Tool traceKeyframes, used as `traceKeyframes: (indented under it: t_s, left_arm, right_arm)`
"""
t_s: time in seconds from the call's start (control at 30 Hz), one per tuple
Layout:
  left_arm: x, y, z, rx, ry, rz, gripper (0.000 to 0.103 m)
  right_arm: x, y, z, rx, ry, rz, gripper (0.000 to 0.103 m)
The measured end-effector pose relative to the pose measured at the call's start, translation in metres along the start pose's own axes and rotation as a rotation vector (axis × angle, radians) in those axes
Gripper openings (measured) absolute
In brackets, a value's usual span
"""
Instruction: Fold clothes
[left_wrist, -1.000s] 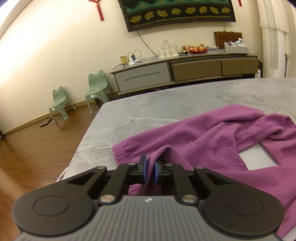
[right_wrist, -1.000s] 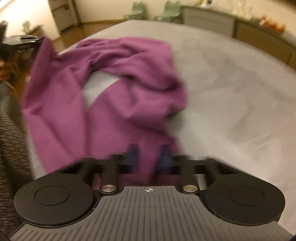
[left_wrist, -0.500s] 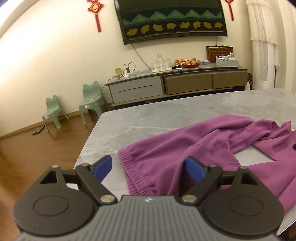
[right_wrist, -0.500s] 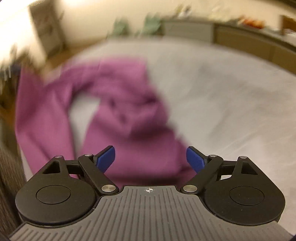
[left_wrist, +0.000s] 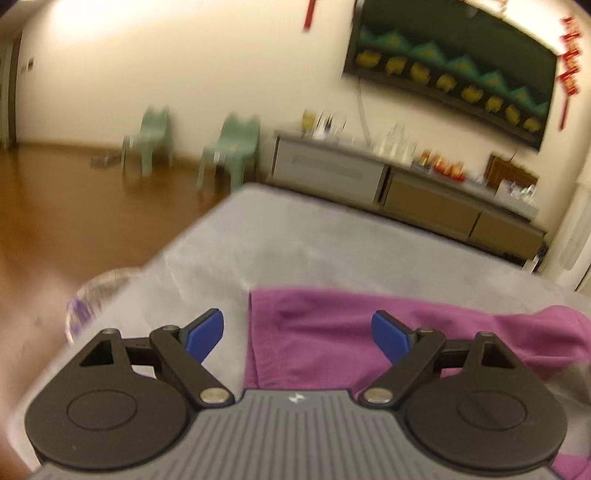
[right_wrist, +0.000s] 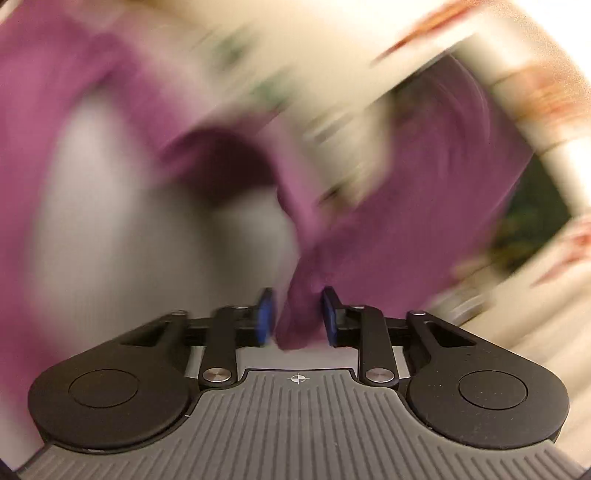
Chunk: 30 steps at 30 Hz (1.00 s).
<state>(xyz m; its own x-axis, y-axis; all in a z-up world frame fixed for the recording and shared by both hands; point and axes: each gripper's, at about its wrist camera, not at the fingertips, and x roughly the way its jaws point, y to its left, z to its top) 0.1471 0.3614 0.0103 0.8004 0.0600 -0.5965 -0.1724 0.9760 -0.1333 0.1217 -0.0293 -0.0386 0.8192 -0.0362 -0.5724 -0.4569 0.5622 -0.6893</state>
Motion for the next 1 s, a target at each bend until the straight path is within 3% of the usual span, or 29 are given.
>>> traceKeyframes:
  t_s: [0.07, 0.1, 0.13, 0.27, 0.33, 0.37, 0.43, 0.47, 0.53, 0.57, 0.6, 0.63, 0.67, 0.7, 0.77, 0.8, 0.83, 0.9, 1.0]
  left_arm:
    - [0.027, -0.008, 0.003, 0.012, 0.057, 0.025, 0.09]
    - [0.04, -0.015, 0.005, 0.035, 0.069, 0.03, 0.09]
    - [0.05, -0.02, 0.006, 0.053, 0.082, 0.034, 0.089]
    - [0.087, -0.057, 0.006, 0.185, 0.129, 0.054, 0.089]
    - [0.104, -0.079, 0.001, 0.263, 0.158, 0.07, 0.089]
    - [0.113, -0.089, -0.001, 0.302, 0.173, 0.078, 0.089]
    - [0.131, -0.108, -0.008, 0.37, 0.21, 0.086, 0.088]
    - [0.14, -0.115, -0.013, 0.399, 0.232, 0.087, 0.087]
    - [0.153, -0.124, -0.02, 0.446, 0.266, 0.101, 0.086]
    - [0.158, -0.123, -0.018, 0.438, 0.266, 0.11, 0.087]
    - [0.162, -0.123, -0.015, 0.429, 0.265, 0.119, 0.087]
    - [0.167, -0.122, -0.012, 0.419, 0.265, 0.127, 0.086]
    - [0.171, -0.121, -0.009, 0.41, 0.265, 0.136, 0.086]
    - [0.176, -0.12, -0.007, 0.401, 0.264, 0.145, 0.086]
    - [0.186, -0.127, 0.001, 0.409, 0.255, 0.191, 0.085]
    - [0.191, -0.131, 0.003, 0.407, 0.253, 0.215, 0.084]
    - [0.195, -0.135, 0.008, 0.413, 0.251, 0.232, 0.084]
    - [0.197, -0.144, 0.008, 0.442, 0.247, 0.253, 0.082]
    - [0.195, -0.151, 0.004, 0.505, 0.233, 0.262, 0.08]
  right_arm:
    - [0.012, 0.004, -0.019, 0.018, 0.065, 0.062, 0.037]
    - [0.012, -0.004, -0.027, 0.073, 0.075, 0.083, 0.047]
    - [0.008, -0.019, -0.032, 0.174, 0.062, 0.118, 0.056]
    - [-0.005, -0.079, -0.044, 0.596, -0.051, 0.253, 0.062]
    - [0.003, -0.086, -0.036, 0.696, -0.092, 0.3, 0.077]
    - [0.008, -0.089, -0.031, 0.727, -0.106, 0.333, 0.079]
    - [0.031, -0.085, -0.019, 0.77, -0.054, 0.416, 0.091]
    - [0.045, -0.077, -0.012, 0.778, 0.001, 0.448, 0.09]
    - [0.067, -0.053, 0.001, 0.728, 0.127, 0.472, 0.069]
    - [0.068, -0.052, 0.001, 0.68, 0.142, 0.448, 0.061]
    - [0.068, -0.06, -0.002, 0.655, 0.146, 0.415, 0.042]
    - [0.069, -0.069, -0.005, 0.631, 0.15, 0.382, 0.012]
    - [0.069, -0.077, -0.009, 0.606, 0.153, 0.349, 0.008]
    - [0.074, -0.091, -0.016, 0.594, 0.167, 0.278, 0.009]
    - [0.094, -0.129, -0.037, 0.596, 0.217, 0.049, 0.009]
    - [0.102, -0.149, -0.049, 0.647, 0.228, -0.043, 0.017]
    - [0.107, -0.168, -0.065, 0.759, 0.225, -0.098, 0.039]
    - [0.108, -0.187, -0.088, 0.942, 0.22, -0.104, 0.061]
    - [0.094, -0.187, -0.097, 1.026, 0.173, -0.027, 0.064]
